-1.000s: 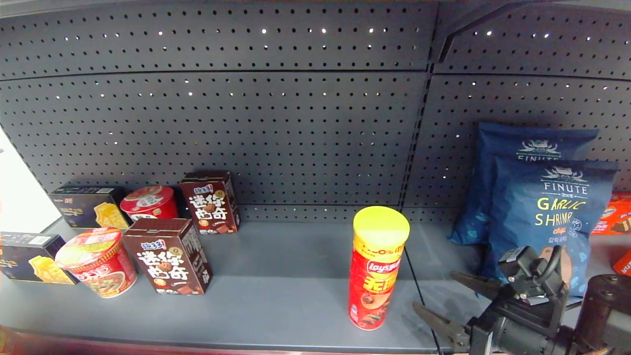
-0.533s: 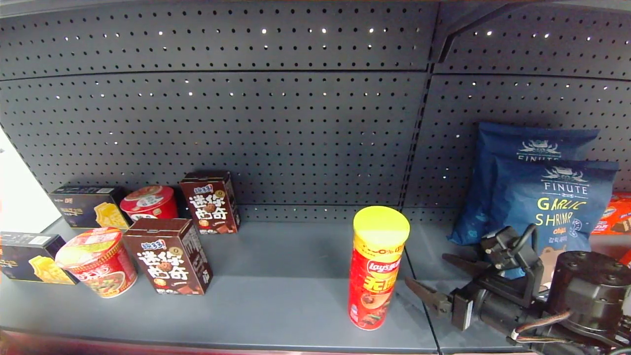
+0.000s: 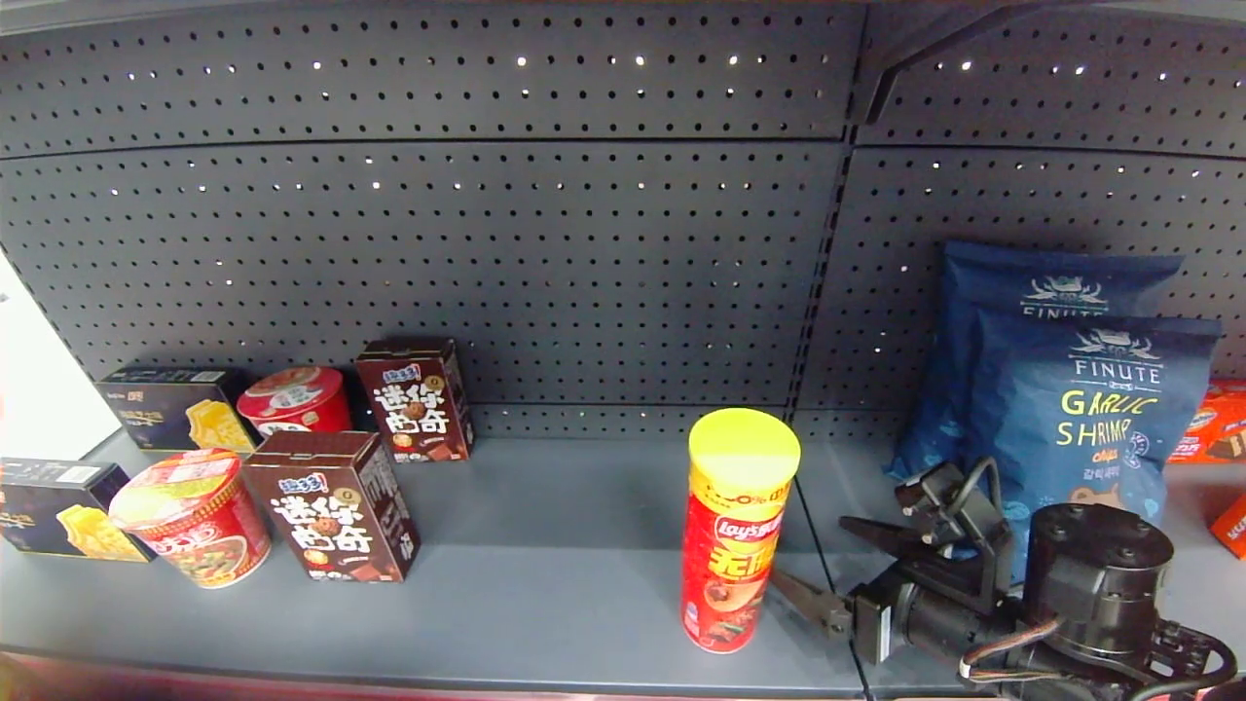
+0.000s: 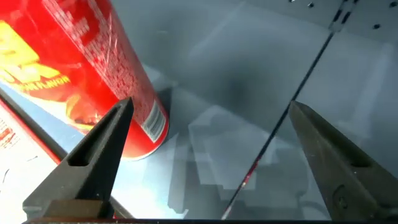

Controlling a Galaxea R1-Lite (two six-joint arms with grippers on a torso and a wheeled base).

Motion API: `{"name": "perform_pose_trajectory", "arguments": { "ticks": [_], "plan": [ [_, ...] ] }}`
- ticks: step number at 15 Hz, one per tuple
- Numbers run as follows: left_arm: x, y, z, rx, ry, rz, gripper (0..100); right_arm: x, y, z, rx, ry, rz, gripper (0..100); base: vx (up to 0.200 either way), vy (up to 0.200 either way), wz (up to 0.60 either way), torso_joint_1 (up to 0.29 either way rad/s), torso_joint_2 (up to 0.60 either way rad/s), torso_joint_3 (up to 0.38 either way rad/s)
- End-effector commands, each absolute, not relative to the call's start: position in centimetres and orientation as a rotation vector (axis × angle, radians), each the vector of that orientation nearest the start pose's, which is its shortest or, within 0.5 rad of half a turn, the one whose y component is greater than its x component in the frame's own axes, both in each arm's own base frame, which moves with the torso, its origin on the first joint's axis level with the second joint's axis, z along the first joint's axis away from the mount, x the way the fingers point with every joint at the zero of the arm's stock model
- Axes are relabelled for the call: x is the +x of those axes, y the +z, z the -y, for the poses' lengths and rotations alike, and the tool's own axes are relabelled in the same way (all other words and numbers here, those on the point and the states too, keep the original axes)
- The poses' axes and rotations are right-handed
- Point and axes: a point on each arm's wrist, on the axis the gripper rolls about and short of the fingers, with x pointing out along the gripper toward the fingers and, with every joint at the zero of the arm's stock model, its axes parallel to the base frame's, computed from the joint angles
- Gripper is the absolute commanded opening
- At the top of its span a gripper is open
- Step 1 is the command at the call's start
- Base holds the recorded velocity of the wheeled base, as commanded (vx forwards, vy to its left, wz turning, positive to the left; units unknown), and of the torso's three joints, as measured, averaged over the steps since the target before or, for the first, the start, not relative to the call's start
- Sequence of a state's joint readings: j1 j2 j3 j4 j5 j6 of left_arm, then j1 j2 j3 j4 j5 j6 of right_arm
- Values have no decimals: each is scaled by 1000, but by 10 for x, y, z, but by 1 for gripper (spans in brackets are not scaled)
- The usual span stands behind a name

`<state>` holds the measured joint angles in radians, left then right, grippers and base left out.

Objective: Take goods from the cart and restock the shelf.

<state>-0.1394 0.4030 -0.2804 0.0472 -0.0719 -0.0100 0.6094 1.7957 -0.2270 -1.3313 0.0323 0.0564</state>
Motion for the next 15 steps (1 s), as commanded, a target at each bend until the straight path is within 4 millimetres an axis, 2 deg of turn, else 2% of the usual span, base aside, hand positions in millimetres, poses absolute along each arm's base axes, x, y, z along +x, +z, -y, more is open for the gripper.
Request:
{"name": "perform_pose_trajectory", "arguments": {
  "ticks": [1, 4, 6, 7, 9, 11, 13, 15],
  "plan": [
    [8, 153, 3, -5, -210, -176, 0, 199, 90, -141, -19, 637, -263, 100, 0, 0, 0, 0, 0, 0],
    [7, 151, 3, -6, -210, -175, 0, 190, 94, -141, -18, 654, -255, 100, 0, 0, 0, 0, 0, 0],
    [4, 152, 2, -7, -209, -153, 0, 177, 107, -131, -4, 625, -192, 100, 0, 0, 0, 0, 0, 0],
    [3, 157, 2, -6, -208, -133, 0, 167, 117, -122, 10, 618, -154, 100, 0, 0, 0, 0, 0, 0],
    [0, 181, 2, 5, -213, -63, 0, 146, 134, -98, 21, 585, -68, 100, 0, 0, 0, 0, 0, 0],
    [9, 199, 4, 91, -263, -53, 0, 124, 148, -80, -21, 572, 0, 100, 0, 0, 0, 0, 0, 0],
    [19, 209, 7, 98, -343, -69, 0, 111, 159, -65, -61, 522, 34, 100, 0, 0, 0, 0, 0, 0],
    [35, 220, 12, 91, -439, -103, 0, 85, 171, -47, -114, 457, -7, 100, 0, 0, 0, 0, 0, 0]
  ]
}}
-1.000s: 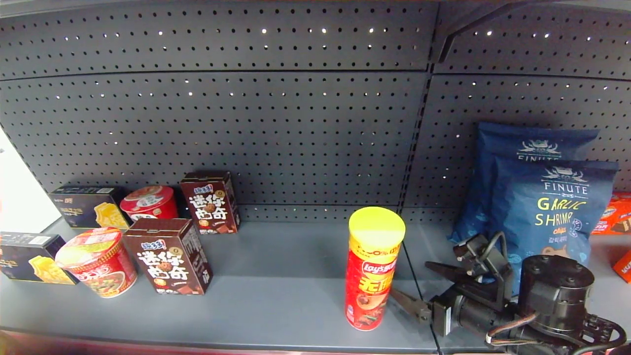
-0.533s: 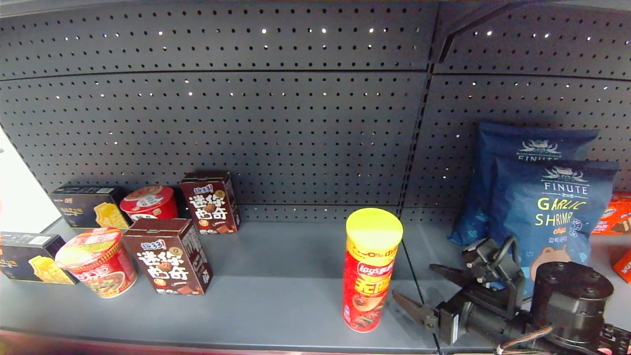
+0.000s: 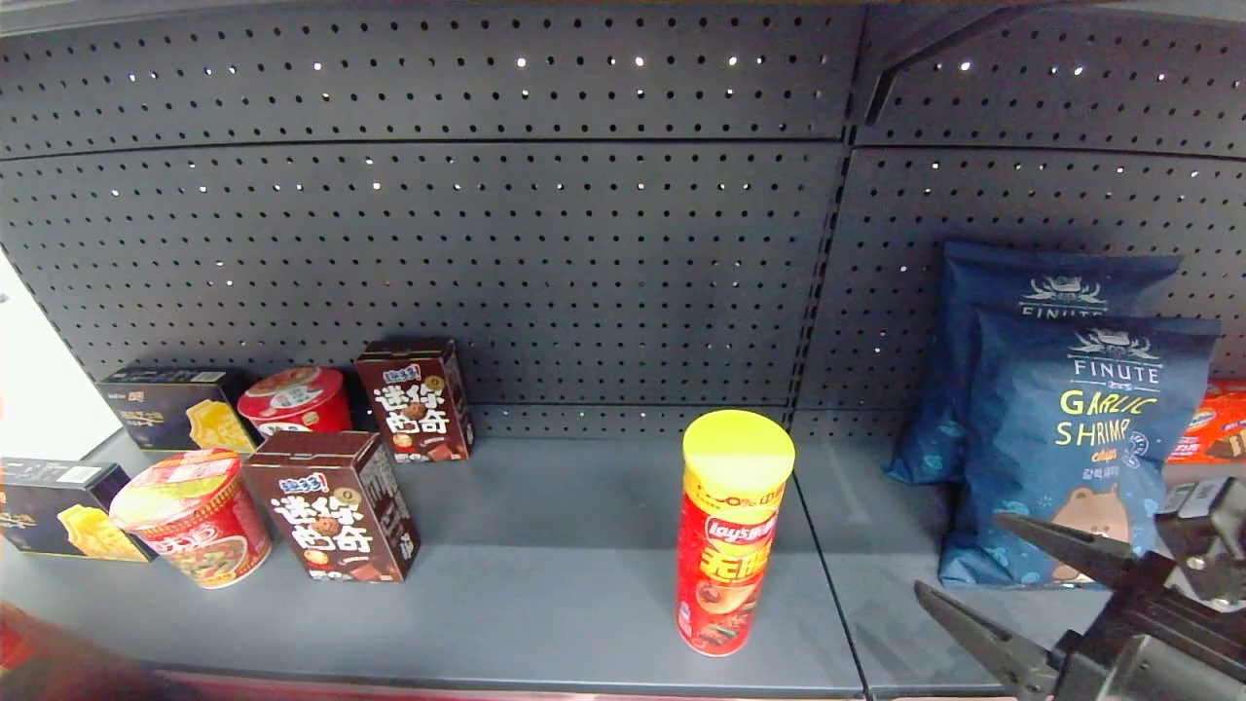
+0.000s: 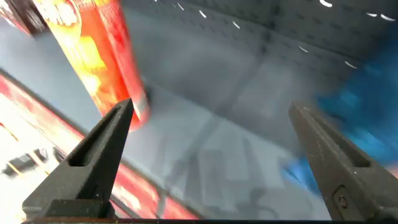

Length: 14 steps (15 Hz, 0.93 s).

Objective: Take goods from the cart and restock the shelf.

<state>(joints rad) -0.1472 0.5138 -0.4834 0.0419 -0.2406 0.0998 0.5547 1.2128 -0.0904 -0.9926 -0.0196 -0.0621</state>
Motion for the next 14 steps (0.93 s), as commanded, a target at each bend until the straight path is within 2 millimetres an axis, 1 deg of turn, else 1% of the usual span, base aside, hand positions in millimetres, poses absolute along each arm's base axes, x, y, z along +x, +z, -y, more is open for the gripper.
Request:
{"name": "perform_pose_trajectory", "arguments": {
  "ticks": [1, 2, 3, 4, 5, 6, 7, 8, 9, 10, 11, 13, 14],
  "plan": [
    [41, 224, 13, 89, -463, -116, 0, 71, 173, -38, -135, 381, -49, 100, 0, 0, 0, 0, 0, 0],
    [48, 228, 15, 88, -493, -126, 0, 52, 174, -26, -149, 341, -70, 100, 0, 0, 0, 0, 0, 0],
    [51, 231, 16, 87, -510, -128, 0, 44, 175, -21, -146, 339, -63, 100, 0, 0, 0, 0, 0, 0],
    [64, 235, 19, 81, -558, -156, 0, 20, 174, -6, -147, 309, -59, 100, 0, 0, 0, 0, 0, 0],
    [76, 240, 23, 84, -596, -163, 0, 5, 173, 3, -145, 256, -59, 100, 0, 0, 0, 0, 0, 0],
    [86, 243, 28, 85, -638, -155, 0, -6, 170, 8, -141, 208, -56, 100, 0, 0, 0, 0, 0, 0],
    [86, 243, 28, 85, -638, -155, 0, -6, 170, 8, -141, 208, -56, 100, 0, 0, 0, 0, 0, 0],
    [115, 242, 43, 92, -698, -158, 0, -22, 155, 13, -131, 134, -36, 100, 0, 0, 0, 0, 0, 0],
    [115, 242, 43, 92, -698, -158, 0, -22, 155, 13, -131, 134, -36, 100, 0, 0, 0, 0, 0, 0],
    [151, 241, 61, 94, -746, -133, 0, -31, 136, 16, -117, 97, 3, 100, 0, 0, 0, 0, 0, 0],
    [167, 239, 71, 91, -776, -117, 0, -35, 129, 15, -115, 66, 10, 100, 0, 0, 0, 0, 0, 0],
    [200, 230, 95, 83, -824, -77, 0, -37, 124, 16, -105, 65, 17, 100, 0, 0, 0, 0, 0, 0],
    [207, 229, 99, 80, -829, -75, 0, -36, 123, 16, -106, 65, 14, 100, 0, 0, 0, 0, 0, 0]
  ]
}}
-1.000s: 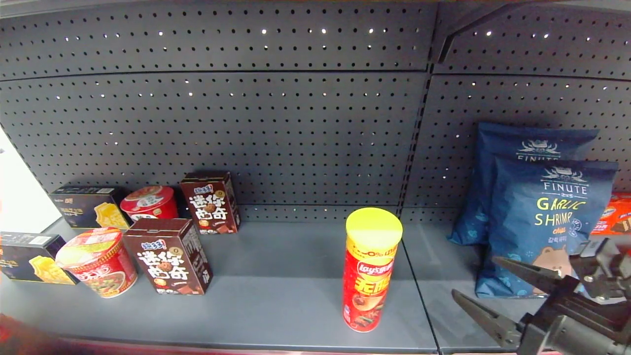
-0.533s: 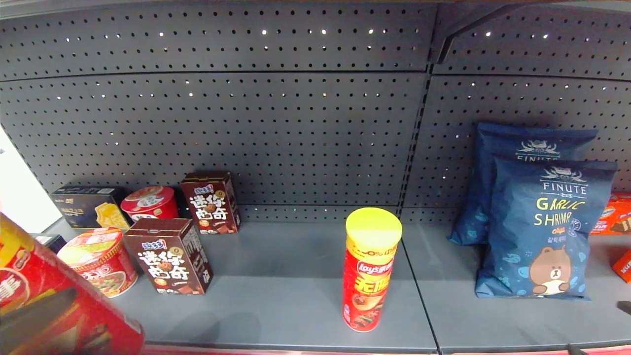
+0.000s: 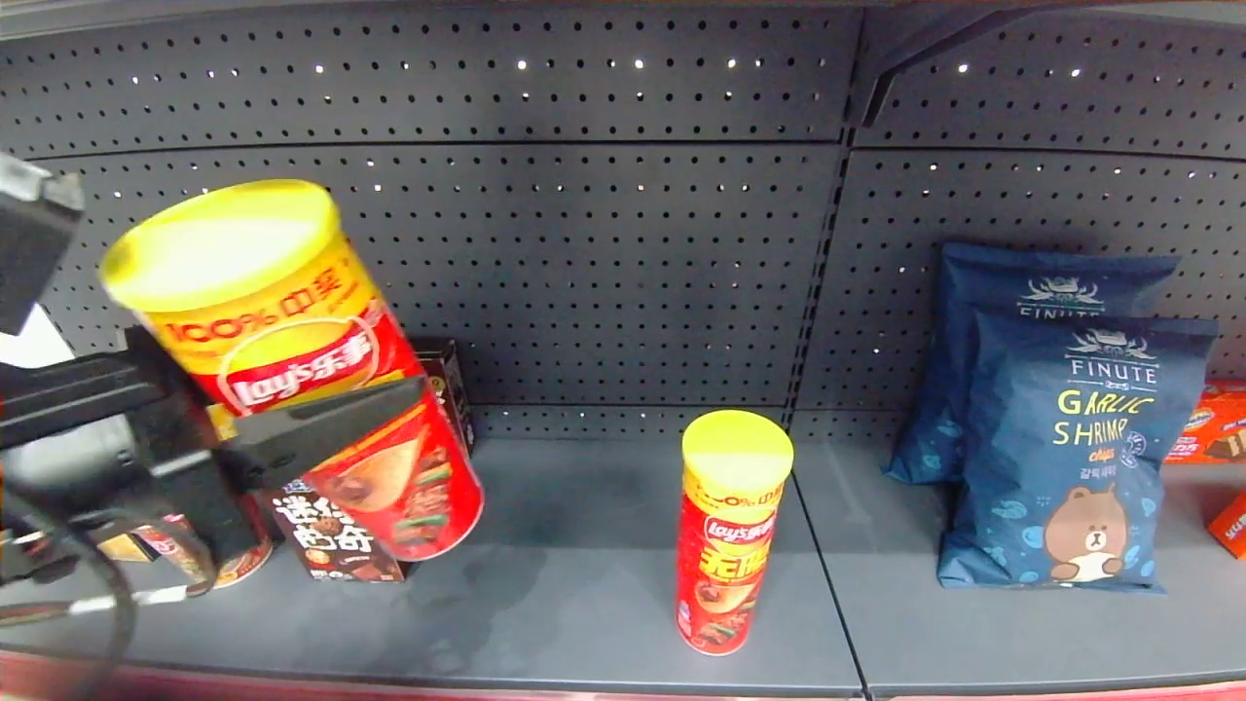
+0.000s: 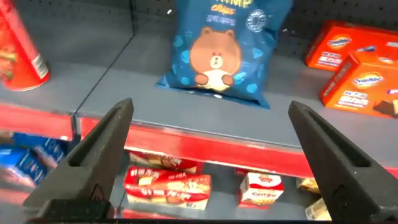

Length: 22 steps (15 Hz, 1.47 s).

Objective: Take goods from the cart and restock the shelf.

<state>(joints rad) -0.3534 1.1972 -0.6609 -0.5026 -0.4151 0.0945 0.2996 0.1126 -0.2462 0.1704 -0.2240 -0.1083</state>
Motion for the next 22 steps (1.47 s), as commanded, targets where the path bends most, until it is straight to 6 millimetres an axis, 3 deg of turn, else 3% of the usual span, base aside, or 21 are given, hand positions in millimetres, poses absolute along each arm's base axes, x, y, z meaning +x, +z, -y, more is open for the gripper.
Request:
{"name": "perform_pose_trajectory", "arguments": {
  "ticks": [1, 7, 13, 22],
  "plan": [
    [221, 223, 109, 82, -843, -102, 0, -36, 118, 16, -107, 65, 11, 100, 0, 0, 0, 0, 0, 0],
    [281, 206, 140, 70, -941, -161, 0, -28, 87, 16, -149, 5, -33, 100, 0, 0, 0, 0, 0, 0],
    [344, 164, 171, 68, -943, -156, 0, -26, 88, 16, -191, 2, -6, 100, 0, 0, 0, 0, 0, 0],
    [381, 138, 199, 96, -973, -146, 0, -26, 88, 16, -187, 1, -6, 100, 0, 0, 0, 0, 0, 0]
  ]
}}
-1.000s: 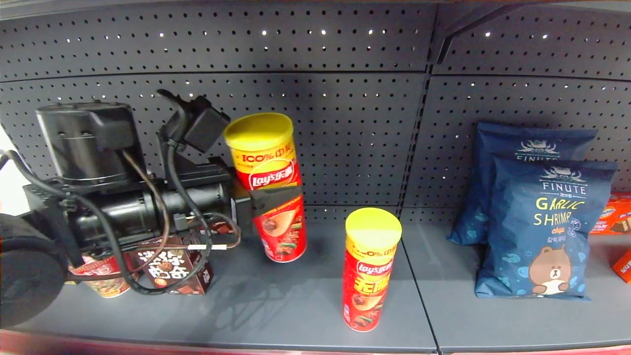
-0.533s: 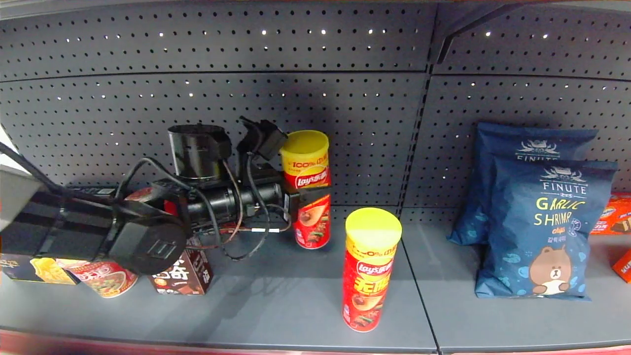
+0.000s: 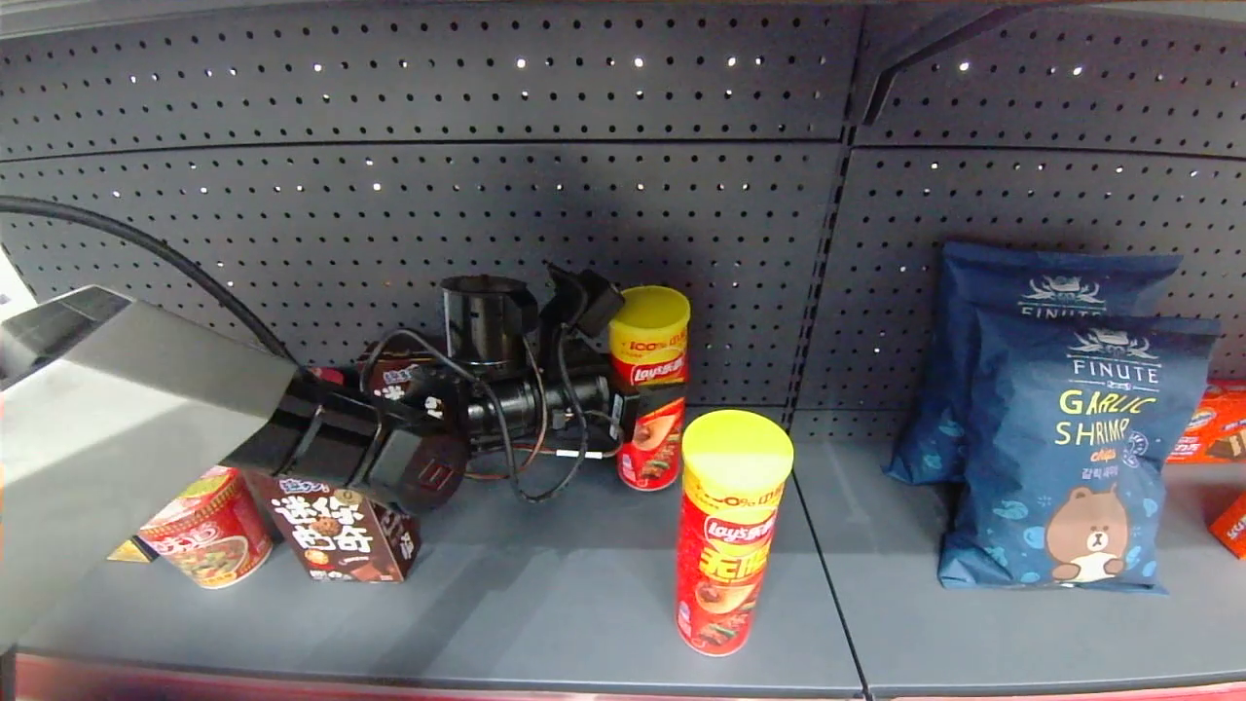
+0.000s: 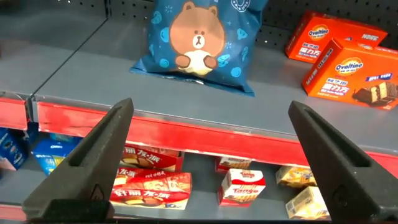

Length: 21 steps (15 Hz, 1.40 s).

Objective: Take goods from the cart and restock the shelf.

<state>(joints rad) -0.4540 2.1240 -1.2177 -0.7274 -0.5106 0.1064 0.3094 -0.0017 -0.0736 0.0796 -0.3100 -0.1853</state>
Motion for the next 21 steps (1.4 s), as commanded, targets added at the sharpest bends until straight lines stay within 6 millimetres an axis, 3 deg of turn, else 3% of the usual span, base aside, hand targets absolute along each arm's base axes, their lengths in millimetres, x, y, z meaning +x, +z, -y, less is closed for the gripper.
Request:
{"name": "perform_pose_trajectory", "arguments": {
  "ticks": [1, 10, 21],
  "plan": [
    [385, 136, 201, 104, -974, -140, 0, -26, 88, 16, -187, 1, -6, 100, 0, 0, 0, 0, 0, 0],
    [393, 128, 224, 109, -1012, -125, 0, -26, 88, 16, -186, 1, -6, 100, 0, 0, 0, 0, 0, 0],
    [400, 117, 238, 112, -1032, -121, 0, -26, 88, 16, -184, 1, -6, 100, 0, 0, 0, 0, 0, 0]
  ]
}}
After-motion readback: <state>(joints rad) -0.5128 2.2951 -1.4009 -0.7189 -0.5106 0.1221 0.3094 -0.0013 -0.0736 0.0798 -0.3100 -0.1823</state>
